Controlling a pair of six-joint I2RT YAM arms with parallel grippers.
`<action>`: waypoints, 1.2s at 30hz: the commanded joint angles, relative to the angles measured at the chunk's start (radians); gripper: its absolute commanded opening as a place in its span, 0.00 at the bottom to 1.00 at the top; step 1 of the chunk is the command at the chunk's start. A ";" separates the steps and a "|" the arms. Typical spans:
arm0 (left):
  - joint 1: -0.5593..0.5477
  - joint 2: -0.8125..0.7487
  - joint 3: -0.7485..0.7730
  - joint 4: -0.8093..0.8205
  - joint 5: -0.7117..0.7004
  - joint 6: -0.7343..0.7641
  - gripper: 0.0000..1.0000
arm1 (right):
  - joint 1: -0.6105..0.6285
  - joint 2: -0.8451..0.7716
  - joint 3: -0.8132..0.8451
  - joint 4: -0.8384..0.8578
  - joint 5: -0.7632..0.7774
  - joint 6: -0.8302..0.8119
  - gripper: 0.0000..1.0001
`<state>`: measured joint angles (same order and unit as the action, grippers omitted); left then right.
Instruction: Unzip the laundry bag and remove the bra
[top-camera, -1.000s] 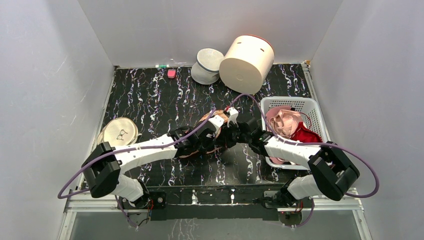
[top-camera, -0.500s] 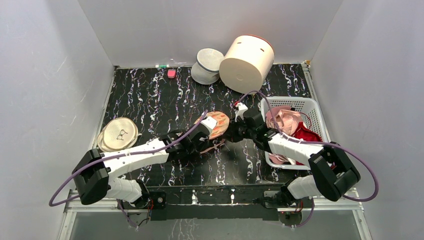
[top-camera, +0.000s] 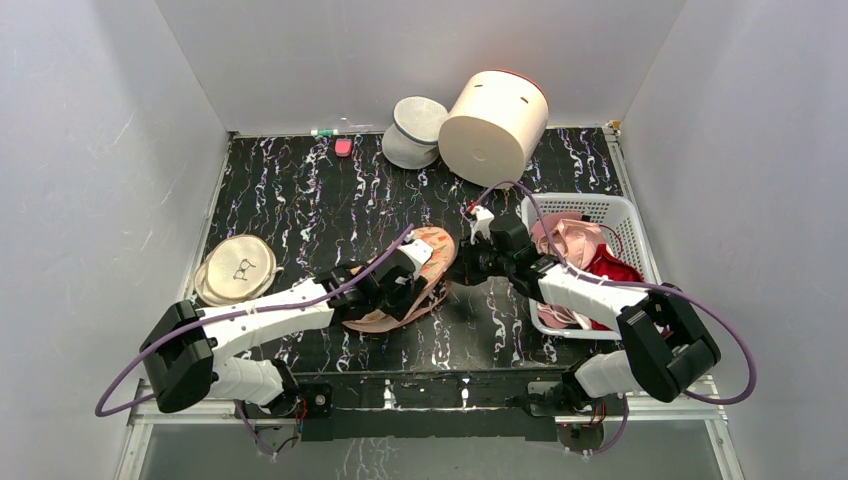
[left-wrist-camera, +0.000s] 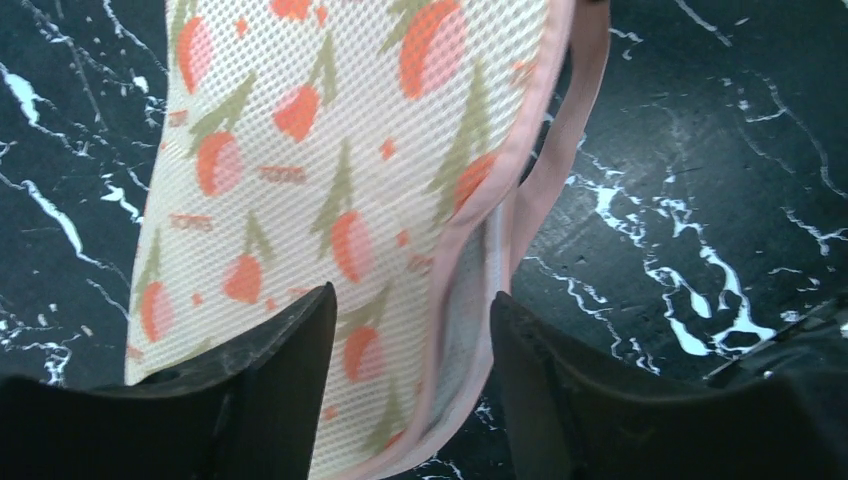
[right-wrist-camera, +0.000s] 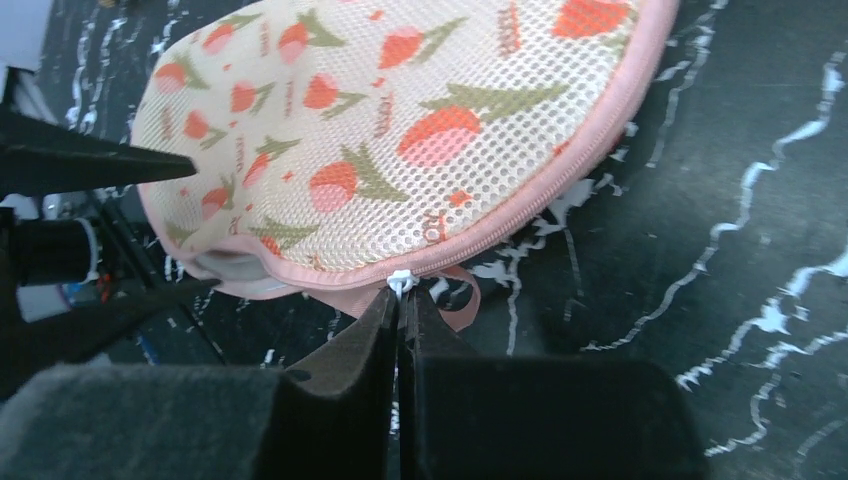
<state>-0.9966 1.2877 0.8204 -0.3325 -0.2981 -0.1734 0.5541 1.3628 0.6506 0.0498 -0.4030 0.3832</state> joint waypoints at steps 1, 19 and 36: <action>0.006 0.002 0.042 0.039 0.071 0.028 0.61 | 0.038 -0.013 -0.007 0.134 -0.075 0.043 0.00; 0.006 0.226 0.172 0.103 -0.014 0.079 0.51 | 0.080 -0.044 -0.027 0.152 -0.107 0.080 0.00; 0.006 0.100 0.088 0.038 -0.063 0.084 0.00 | 0.048 -0.042 -0.024 0.088 0.028 0.053 0.00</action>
<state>-0.9966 1.4734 0.9386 -0.2436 -0.3164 -0.0933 0.6292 1.3445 0.6170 0.1333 -0.4427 0.4545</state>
